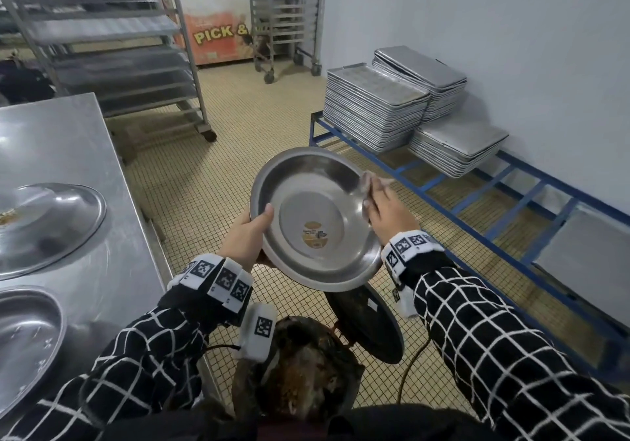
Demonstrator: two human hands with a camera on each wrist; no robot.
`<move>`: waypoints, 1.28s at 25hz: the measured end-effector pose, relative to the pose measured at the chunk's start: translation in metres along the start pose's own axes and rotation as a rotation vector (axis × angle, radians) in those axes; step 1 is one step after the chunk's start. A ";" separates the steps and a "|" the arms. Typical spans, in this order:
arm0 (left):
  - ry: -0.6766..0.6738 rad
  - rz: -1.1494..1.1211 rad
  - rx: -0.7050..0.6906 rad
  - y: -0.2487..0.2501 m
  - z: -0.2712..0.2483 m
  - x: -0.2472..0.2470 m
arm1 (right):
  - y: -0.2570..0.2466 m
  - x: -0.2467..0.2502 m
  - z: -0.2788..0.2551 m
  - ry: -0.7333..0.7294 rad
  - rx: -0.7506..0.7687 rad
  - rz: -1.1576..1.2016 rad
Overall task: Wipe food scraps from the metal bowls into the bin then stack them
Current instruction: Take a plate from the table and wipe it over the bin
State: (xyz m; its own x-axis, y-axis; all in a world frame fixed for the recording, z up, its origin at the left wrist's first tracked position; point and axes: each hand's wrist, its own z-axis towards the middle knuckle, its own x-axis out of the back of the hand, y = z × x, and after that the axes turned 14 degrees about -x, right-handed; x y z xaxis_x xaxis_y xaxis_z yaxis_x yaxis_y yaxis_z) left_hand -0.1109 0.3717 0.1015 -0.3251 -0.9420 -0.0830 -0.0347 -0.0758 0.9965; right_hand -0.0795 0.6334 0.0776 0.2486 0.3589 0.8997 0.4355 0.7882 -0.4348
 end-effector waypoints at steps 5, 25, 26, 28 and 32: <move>-0.001 -0.039 0.011 0.003 0.005 0.000 | -0.006 0.008 0.001 0.007 -0.331 0.452; 0.100 -0.121 -0.067 0.015 0.011 -0.008 | -0.037 0.040 -0.049 0.115 -0.458 0.862; 0.108 -0.112 -0.083 0.017 0.012 -0.015 | -0.045 0.036 -0.052 0.160 -0.481 0.922; 0.065 -0.075 -0.092 0.023 0.009 -0.027 | -0.059 0.028 -0.057 0.225 -0.514 1.038; -0.121 -0.090 -0.128 0.031 0.011 -0.020 | -0.064 0.034 -0.052 0.232 -0.484 1.044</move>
State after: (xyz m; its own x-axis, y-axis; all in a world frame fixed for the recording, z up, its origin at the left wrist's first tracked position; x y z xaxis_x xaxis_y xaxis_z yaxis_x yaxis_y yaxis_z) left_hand -0.1162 0.3915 0.1334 -0.4380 -0.8839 -0.1641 0.0492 -0.2059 0.9773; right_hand -0.0541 0.5697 0.1341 0.8099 0.5796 0.0903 0.1981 -0.1255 -0.9721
